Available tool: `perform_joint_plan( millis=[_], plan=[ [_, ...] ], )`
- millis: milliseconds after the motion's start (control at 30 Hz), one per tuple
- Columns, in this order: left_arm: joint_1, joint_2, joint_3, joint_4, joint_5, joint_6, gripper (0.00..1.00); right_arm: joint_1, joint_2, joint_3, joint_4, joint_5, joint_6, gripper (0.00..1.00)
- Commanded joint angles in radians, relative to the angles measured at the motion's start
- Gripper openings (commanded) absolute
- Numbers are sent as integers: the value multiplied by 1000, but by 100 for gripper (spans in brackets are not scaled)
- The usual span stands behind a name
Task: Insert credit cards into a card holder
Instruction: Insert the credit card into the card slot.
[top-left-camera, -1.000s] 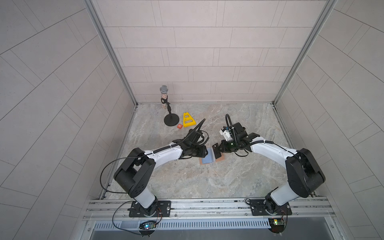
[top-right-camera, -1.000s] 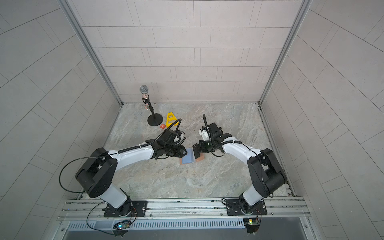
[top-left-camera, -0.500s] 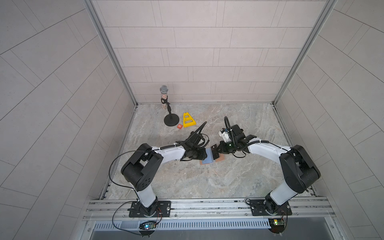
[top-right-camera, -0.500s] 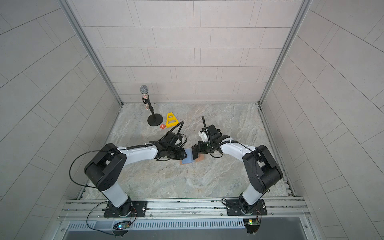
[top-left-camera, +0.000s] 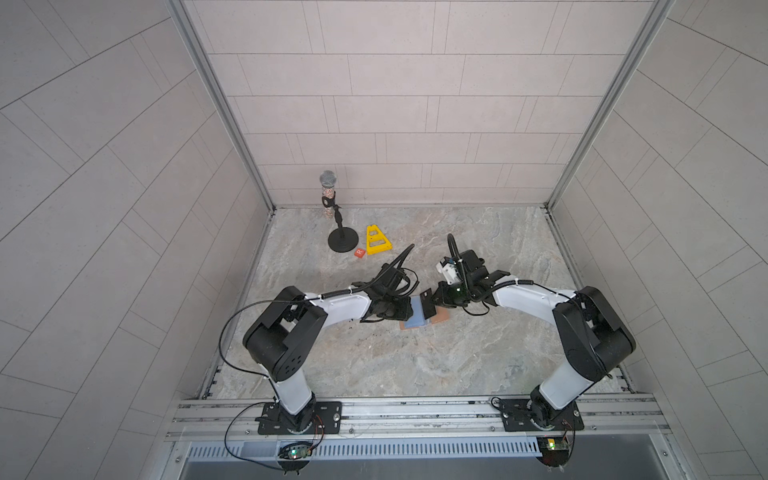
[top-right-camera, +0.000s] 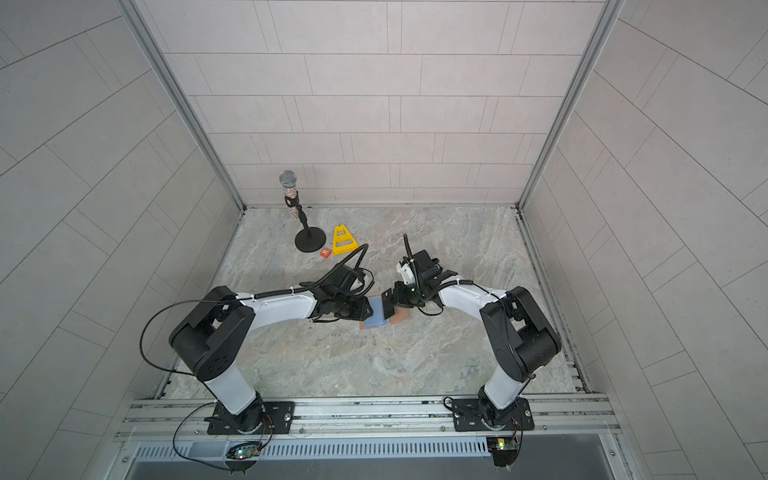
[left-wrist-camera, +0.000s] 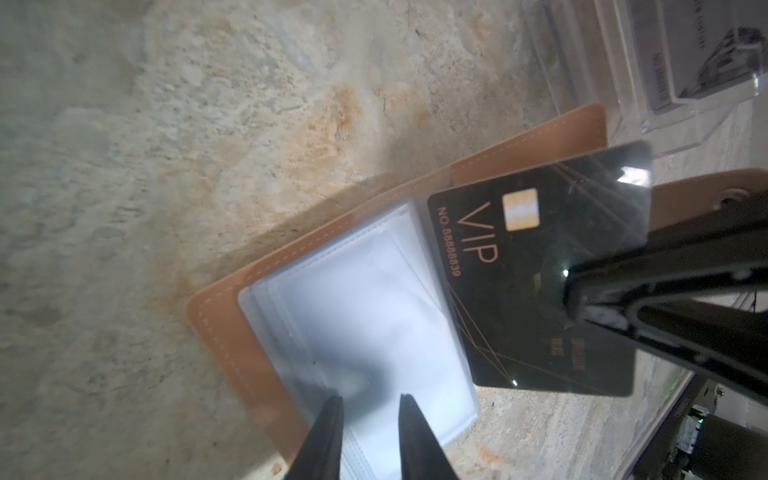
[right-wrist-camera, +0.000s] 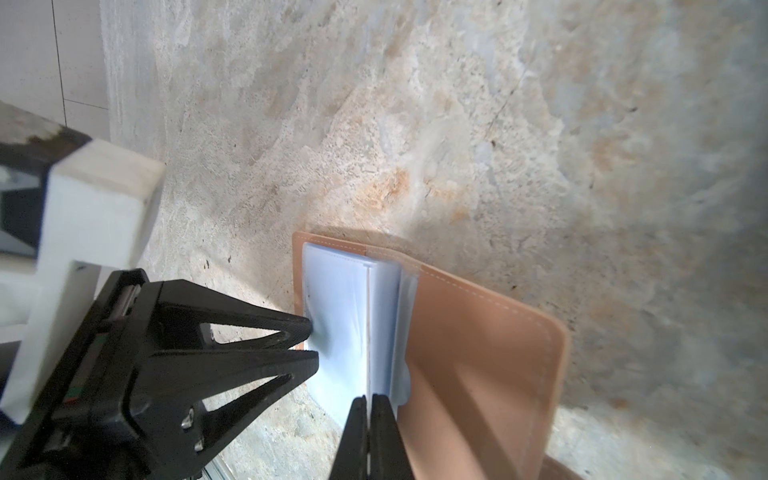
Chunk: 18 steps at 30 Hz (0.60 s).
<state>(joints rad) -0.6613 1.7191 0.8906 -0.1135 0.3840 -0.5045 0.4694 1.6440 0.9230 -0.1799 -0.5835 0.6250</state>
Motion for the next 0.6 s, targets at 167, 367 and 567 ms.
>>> perform_joint_plan(
  millis=[167,367,567],
  plan=[
    [5,24,-9,-57,-40,18,30,2,26,-14,29,-19,27,0],
    [5,25,-11,-68,-48,20,30,-1,36,-21,33,-21,33,0],
    [5,26,-10,-74,-52,22,30,-2,35,-26,35,-10,43,0]
  ],
)
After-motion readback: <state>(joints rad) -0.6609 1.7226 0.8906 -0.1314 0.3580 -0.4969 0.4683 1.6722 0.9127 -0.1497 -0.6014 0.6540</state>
